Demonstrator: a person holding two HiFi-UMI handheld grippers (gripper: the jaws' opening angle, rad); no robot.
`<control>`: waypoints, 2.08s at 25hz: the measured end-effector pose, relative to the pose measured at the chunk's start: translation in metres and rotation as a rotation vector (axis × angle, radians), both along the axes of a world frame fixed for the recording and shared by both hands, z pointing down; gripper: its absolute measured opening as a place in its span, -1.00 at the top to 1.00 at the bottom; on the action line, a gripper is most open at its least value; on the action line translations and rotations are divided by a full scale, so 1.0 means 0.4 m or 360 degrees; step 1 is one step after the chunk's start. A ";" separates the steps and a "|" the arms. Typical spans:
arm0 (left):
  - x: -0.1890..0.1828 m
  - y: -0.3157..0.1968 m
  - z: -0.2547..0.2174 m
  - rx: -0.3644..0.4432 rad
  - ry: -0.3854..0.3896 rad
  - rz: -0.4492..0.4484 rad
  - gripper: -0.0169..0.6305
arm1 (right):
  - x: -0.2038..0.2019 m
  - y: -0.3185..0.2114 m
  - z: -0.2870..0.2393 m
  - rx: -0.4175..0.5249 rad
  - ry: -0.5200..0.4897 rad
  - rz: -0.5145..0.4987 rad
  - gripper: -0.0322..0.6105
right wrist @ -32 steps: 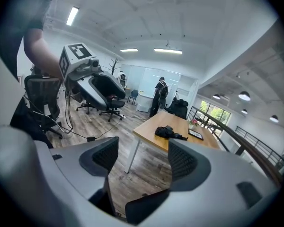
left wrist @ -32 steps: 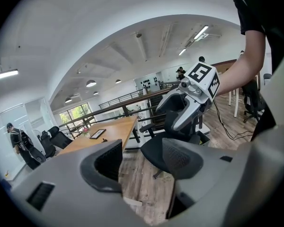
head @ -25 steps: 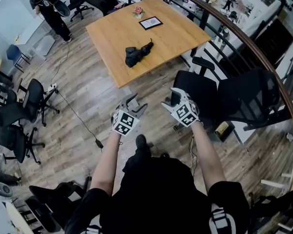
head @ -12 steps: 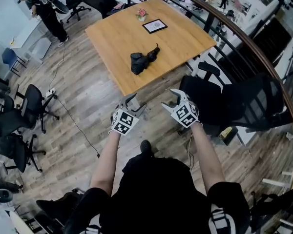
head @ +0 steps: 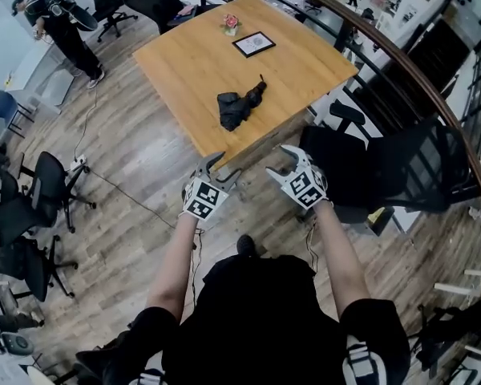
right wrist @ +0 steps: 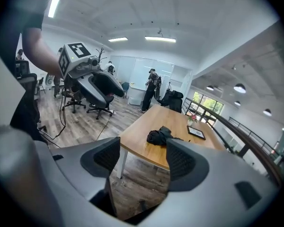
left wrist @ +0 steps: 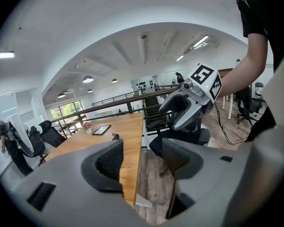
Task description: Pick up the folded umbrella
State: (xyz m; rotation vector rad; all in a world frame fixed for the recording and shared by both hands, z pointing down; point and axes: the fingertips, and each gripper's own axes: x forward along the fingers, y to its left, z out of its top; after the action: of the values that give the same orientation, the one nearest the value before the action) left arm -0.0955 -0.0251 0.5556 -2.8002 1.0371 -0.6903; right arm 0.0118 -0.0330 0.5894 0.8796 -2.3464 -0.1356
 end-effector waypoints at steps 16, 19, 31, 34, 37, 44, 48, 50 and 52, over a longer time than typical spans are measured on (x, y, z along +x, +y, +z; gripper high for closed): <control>-0.013 -0.120 0.051 -0.0043 -0.0016 0.0063 0.11 | -0.012 -0.128 0.033 -0.0028 0.0029 0.0074 -0.06; -0.015 -0.150 0.059 -0.0061 -0.0021 0.0066 0.11 | -0.017 -0.164 0.031 -0.0030 0.0021 0.0074 -0.06; 0.017 -0.368 0.114 -0.0119 0.0026 -0.0055 0.11 | 0.047 -0.373 0.129 -0.0140 0.0116 -0.0051 -0.06; 0.024 -0.423 0.118 -0.0145 0.0045 -0.0092 0.11 | 0.064 -0.442 0.136 -0.0180 0.0108 -0.0049 -0.06; 0.021 -0.469 0.124 -0.0169 0.0041 -0.0134 0.11 | 0.060 -0.500 0.137 -0.0194 0.0116 -0.0093 -0.06; 0.020 -0.535 0.136 -0.0233 0.0054 -0.0211 0.11 | 0.043 -0.585 0.145 -0.0237 0.0135 -0.0198 -0.06; 0.023 -0.563 0.165 -0.0280 0.0035 -0.0248 0.11 | 0.029 -0.629 0.167 -0.0266 0.0146 -0.0264 -0.06; 0.023 -0.576 0.175 -0.0299 0.0033 -0.0268 0.11 | 0.021 -0.649 0.175 -0.0275 0.0154 -0.0298 -0.06; 0.028 -0.587 0.182 -0.0315 0.0042 -0.0285 0.11 | 0.013 -0.665 0.183 -0.0279 0.0171 -0.0340 -0.06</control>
State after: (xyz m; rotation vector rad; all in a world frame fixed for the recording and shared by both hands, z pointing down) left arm -0.0842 -0.2597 0.6282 -2.9126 1.3051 -0.8194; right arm 0.0171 -0.2988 0.6626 0.5236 -2.3056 -0.0614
